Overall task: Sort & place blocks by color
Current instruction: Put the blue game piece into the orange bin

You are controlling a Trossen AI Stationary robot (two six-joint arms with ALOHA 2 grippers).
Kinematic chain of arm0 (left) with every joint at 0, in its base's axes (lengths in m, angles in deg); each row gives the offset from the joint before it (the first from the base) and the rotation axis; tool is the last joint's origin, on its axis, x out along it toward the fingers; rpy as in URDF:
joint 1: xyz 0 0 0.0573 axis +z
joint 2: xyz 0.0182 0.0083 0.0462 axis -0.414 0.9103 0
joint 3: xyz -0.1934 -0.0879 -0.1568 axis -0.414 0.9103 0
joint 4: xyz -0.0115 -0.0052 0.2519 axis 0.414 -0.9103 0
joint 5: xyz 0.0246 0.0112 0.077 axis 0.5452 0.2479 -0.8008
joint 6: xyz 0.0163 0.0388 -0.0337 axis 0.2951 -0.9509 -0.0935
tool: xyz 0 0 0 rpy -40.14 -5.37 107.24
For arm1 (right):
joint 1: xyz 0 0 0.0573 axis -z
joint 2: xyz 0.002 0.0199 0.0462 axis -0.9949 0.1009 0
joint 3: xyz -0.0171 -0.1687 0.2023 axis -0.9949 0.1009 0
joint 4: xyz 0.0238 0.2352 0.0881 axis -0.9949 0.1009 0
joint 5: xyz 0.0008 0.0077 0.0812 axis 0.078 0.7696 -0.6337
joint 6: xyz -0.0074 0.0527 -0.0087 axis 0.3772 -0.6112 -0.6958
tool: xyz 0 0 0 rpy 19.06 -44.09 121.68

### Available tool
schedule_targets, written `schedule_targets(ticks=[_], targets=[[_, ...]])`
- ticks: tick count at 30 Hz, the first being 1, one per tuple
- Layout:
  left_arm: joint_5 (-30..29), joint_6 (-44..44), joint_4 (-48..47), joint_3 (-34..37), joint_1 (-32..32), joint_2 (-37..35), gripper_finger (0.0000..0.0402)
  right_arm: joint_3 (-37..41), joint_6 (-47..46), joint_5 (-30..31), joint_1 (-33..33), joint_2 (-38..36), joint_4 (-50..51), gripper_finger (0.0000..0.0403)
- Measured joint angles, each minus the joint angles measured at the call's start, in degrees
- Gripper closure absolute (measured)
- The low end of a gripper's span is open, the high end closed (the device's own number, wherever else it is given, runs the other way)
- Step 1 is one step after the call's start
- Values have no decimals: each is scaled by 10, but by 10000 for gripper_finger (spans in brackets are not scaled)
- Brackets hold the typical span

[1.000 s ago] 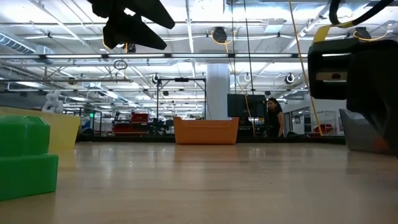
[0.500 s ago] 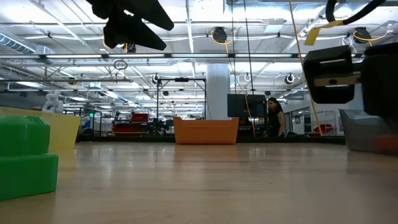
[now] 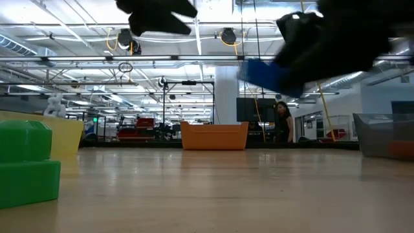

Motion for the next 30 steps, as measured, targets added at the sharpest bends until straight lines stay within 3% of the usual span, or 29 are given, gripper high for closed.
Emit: schedule_targets(ticks=[5,11,20,30], targets=[[1,-42,46,0,-5,0,167,0,45,158,24,-32,-20,273],[0,136,74,0,16,4,167,0,137,250,37,-37,-82,273],[18,167,166,0,33,88,167,0,154,248,53,-34,-102,273],[18,153,186,0,56,93,167,0,150,216,53,-34,-108,273]])
